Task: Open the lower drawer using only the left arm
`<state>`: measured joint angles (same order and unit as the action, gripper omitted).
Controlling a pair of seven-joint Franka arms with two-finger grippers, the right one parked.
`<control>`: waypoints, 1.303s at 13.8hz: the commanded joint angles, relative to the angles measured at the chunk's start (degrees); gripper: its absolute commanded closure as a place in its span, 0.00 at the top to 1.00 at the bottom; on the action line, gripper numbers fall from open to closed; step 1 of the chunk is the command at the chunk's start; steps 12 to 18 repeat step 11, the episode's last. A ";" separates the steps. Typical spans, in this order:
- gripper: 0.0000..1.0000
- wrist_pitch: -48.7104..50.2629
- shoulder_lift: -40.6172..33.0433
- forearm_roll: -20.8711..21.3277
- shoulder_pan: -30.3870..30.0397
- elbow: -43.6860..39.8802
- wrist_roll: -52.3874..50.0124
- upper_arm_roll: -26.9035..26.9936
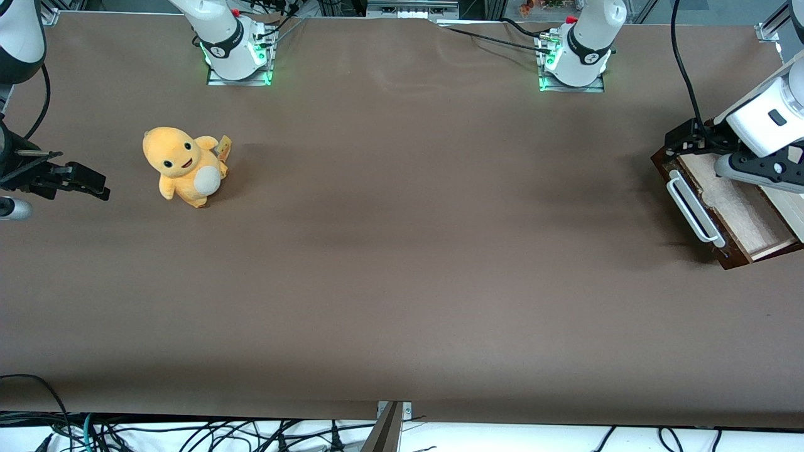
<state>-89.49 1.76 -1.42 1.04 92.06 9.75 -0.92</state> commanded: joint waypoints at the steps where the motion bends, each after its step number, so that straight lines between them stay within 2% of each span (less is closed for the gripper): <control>1: 1.00 0.90 -1.40 -0.17 1.33 1.90 -5.33 0.74; 18: 1.00 0.20 -0.53 -0.08 0.98 1.90 -4.57 0.74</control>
